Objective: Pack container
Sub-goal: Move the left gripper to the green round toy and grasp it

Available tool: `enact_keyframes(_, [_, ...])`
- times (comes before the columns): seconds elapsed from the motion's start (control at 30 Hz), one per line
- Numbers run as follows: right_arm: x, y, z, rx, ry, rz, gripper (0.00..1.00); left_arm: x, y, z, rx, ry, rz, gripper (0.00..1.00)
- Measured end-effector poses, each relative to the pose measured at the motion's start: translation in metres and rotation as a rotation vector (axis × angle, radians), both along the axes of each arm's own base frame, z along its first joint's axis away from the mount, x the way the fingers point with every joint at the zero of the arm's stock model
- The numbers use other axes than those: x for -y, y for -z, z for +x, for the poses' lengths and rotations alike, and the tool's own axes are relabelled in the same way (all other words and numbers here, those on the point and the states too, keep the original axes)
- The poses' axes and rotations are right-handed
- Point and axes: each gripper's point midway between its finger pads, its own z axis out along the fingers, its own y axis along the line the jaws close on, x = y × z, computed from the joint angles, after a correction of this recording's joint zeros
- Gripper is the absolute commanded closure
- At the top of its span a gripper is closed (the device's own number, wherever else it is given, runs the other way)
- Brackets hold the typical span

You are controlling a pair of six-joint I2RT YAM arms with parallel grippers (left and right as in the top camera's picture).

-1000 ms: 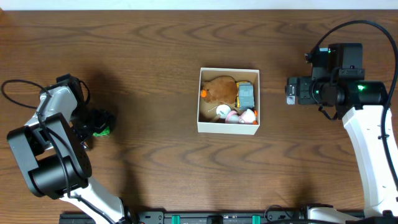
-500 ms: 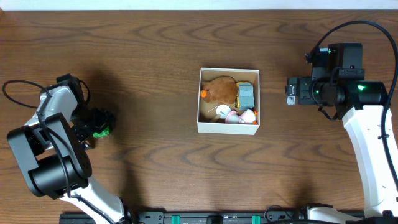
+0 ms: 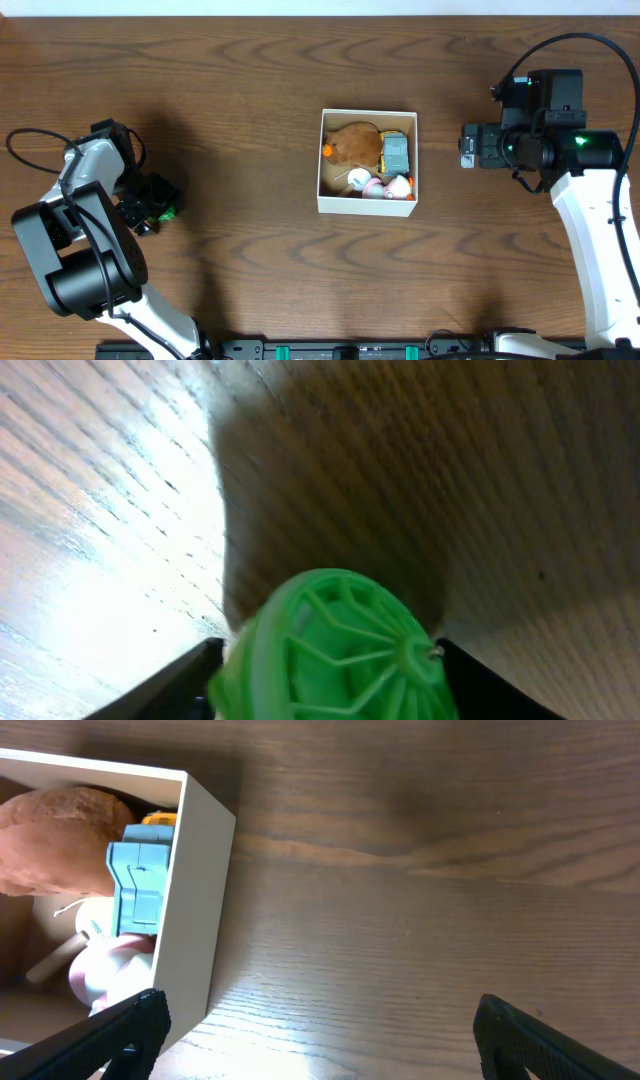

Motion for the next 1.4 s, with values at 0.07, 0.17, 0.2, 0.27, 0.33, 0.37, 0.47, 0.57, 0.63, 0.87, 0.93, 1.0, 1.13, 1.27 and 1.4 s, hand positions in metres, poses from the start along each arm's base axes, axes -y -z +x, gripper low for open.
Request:
enact_keyframes(0.07, [0.0, 0.0, 0.0, 0.0, 0.0, 0.0, 0.01, 0.0, 0.0, 0.0, 0.0, 0.002, 0.0, 0.39])
enact_keyframes(0.17, [0.0, 0.0, 0.0, 0.0, 0.0, 0.0, 0.01, 0.0, 0.0, 0.0, -0.001, 0.002, -0.001, 0.41])
enact_keyframes(0.2, [0.0, 0.0, 0.0, 0.0, 0.0, 0.0, 0.01, 0.0, 0.0, 0.0, -0.001, 0.002, -0.001, 0.42])
enact_keyframes(0.27, [0.0, 0.0, 0.0, 0.0, 0.0, 0.0, 0.01, 0.0, 0.0, 0.0, -0.001, 0.002, -0.001, 0.44])
enact_keyframes(0.33, [0.0, 0.0, 0.0, 0.0, 0.0, 0.0, 0.01, 0.0, 0.0, 0.0, -0.001, 0.002, -0.001, 0.46])
enact_keyframes(0.37, [0.0, 0.0, 0.0, 0.0, 0.0, 0.0, 0.01, 0.0, 0.0, 0.0, -0.001, 0.002, -0.001, 0.47])
enact_keyframes(0.47, [0.0, 0.0, 0.0, 0.0, 0.0, 0.0, 0.01, 0.0, 0.0, 0.0, 0.0, 0.003, -0.001, 0.5])
enact_keyframes(0.57, [0.0, 0.0, 0.0, 0.0, 0.0, 0.0, 0.01, 0.0, -0.001, 0.0, 0.002, 0.002, -0.001, 0.52])
enact_keyframes(0.63, [0.0, 0.0, 0.0, 0.0, 0.0, 0.0, 0.01, 0.0, -0.002, 0.001, 0.007, 0.002, 0.0, 0.55])
enact_keyframes(0.87, [0.0, 0.0, 0.0, 0.0, 0.0, 0.0, 0.01, -0.002, -0.019, 0.007, 0.065, 0.002, 0.023, 0.56])
enact_keyframes(0.93, [0.0, 0.0, 0.0, 0.0, 0.0, 0.0, 0.01, -0.003, -0.026, 0.008, 0.086, 0.002, 0.032, 0.57])
enact_keyframes(1.0, [0.0, 0.0, 0.0, 0.0, 0.0, 0.0, 0.01, -0.004, -0.033, 0.011, 0.111, 0.002, 0.042, 0.57])
enact_keyframes(1.13, [0.0, 0.0, 0.0, 0.0, 0.0, 0.0, 0.01, -0.005, -0.043, 0.013, 0.143, 0.002, 0.055, 0.56])
enact_keyframes(1.27, [0.0, 0.0, 0.0, 0.0, 0.0, 0.0, 0.01, -0.005, -0.045, 0.013, 0.147, 0.002, 0.056, 0.56])
enact_keyframes(1.4, [0.0, 0.0, 0.0, 0.0, 0.0, 0.0, 0.01, -0.005, -0.045, 0.013, 0.147, 0.002, 0.056, 0.56])
